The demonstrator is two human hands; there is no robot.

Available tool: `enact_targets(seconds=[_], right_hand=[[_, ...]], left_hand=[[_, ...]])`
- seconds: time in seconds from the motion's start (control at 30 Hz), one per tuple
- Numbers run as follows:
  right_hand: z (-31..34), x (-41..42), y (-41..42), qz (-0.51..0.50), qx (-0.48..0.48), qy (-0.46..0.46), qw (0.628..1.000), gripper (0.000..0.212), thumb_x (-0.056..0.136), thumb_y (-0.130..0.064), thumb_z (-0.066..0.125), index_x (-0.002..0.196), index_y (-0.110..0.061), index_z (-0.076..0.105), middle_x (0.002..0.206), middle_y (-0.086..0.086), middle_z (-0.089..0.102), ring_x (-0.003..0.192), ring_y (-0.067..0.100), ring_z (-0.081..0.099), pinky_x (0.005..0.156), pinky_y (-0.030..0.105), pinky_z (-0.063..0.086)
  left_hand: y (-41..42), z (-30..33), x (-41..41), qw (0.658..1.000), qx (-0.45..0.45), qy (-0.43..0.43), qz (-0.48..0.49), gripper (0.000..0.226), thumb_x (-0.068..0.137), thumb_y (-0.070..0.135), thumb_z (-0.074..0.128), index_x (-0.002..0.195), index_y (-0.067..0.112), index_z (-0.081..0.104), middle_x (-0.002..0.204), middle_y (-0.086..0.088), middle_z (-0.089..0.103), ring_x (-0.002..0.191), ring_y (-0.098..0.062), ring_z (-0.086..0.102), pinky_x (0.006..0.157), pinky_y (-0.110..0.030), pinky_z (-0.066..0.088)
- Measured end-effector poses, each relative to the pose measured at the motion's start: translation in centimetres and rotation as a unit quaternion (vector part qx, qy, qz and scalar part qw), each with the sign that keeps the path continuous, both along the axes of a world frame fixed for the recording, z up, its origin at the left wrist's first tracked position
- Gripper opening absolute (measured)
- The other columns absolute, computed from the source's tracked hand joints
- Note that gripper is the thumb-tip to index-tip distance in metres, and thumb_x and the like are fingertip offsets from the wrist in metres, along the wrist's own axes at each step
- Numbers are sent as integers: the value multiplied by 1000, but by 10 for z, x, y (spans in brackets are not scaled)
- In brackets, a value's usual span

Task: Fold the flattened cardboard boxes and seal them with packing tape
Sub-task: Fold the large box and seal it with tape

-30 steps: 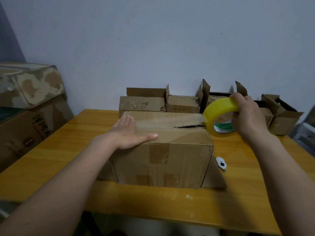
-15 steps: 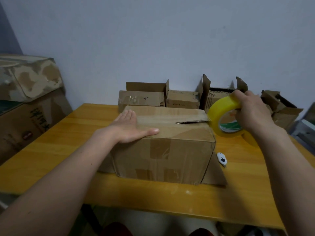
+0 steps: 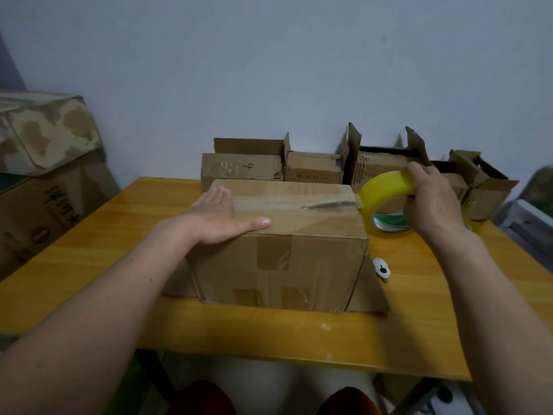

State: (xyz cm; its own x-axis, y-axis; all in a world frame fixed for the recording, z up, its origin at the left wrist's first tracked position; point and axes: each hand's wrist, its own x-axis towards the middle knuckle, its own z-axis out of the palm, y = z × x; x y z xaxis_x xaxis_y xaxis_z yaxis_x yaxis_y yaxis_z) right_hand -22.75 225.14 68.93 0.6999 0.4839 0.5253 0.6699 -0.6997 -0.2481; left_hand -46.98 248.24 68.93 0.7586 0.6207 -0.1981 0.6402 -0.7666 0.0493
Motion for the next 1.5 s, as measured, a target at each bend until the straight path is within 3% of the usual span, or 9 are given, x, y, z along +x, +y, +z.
enact_targets(seconds=[0.2,0.63,0.8,1.0,1.1,1.17,1.23,1.37,1.5], right_hand=[[9,-5,1,-42,-59,-53,996,44,82,12,48,119,-12,48,111,20,44,105,39,40,64,40,32],[-41,-8,9,-52,-45,65,996,56,80,19,44,126,-12,42,121,20,43,109,40,40,72,41,36],[-47,-32,13,5,-65,103,993,53,80,14,52,126,-8,38,118,16,42,104,30,40,75,32,33],[-30,-89,39,124,-139,139,973,39,85,-4,60,117,-13,37,107,4,40,101,21,40,81,30,39],[-24,-102,36,250,-82,301,916,40,85,-14,69,113,-17,40,104,-1,51,97,17,54,74,24,45],[-22,-118,38,320,-52,412,851,54,77,-22,78,118,-21,43,105,-4,58,91,8,60,70,20,52],[-28,-138,51,353,-45,449,820,66,71,-31,82,124,-24,42,110,-6,59,96,7,60,76,21,54],[-48,-183,89,392,65,529,750,63,77,-18,77,128,-17,41,108,-8,60,90,0,62,73,17,54],[-62,-198,110,412,116,581,692,46,87,-15,67,128,-10,46,88,-5,71,81,5,68,68,22,55]], left_hand=[[4,-3,0,1000,6,-4,-3,134,52,96,6,153,9,-9,161,-9,-15,148,-22,-11,120,-37,-1],[8,-1,1,1000,12,16,-14,129,55,93,5,152,8,-10,160,-10,-17,148,-22,-14,120,-38,-2],[2,12,-6,999,-9,29,17,126,57,93,5,153,13,-8,160,-8,-17,148,-24,-15,119,-43,-2],[-77,-3,27,992,-25,-35,-116,105,82,80,36,154,20,-9,161,0,-14,149,-20,-8,120,-41,4],[-54,-5,8,988,-44,-84,-118,77,97,32,48,154,32,-4,162,10,-8,149,-11,-4,122,-39,5],[-38,-2,-14,986,-65,-85,-125,80,95,8,46,153,38,0,161,16,-5,148,-6,-3,121,-35,2],[-25,0,-34,988,-42,-80,-122,85,91,-3,43,152,42,3,160,18,-1,148,-7,2,122,-37,6],[4,-1,-53,986,4,-162,-30,76,88,-3,40,144,47,33,156,11,31,143,-19,30,114,-38,30],[14,-16,-50,940,-12,-331,74,28,94,29,53,117,40,65,129,11,62,123,-18,52,105,-34,39]])
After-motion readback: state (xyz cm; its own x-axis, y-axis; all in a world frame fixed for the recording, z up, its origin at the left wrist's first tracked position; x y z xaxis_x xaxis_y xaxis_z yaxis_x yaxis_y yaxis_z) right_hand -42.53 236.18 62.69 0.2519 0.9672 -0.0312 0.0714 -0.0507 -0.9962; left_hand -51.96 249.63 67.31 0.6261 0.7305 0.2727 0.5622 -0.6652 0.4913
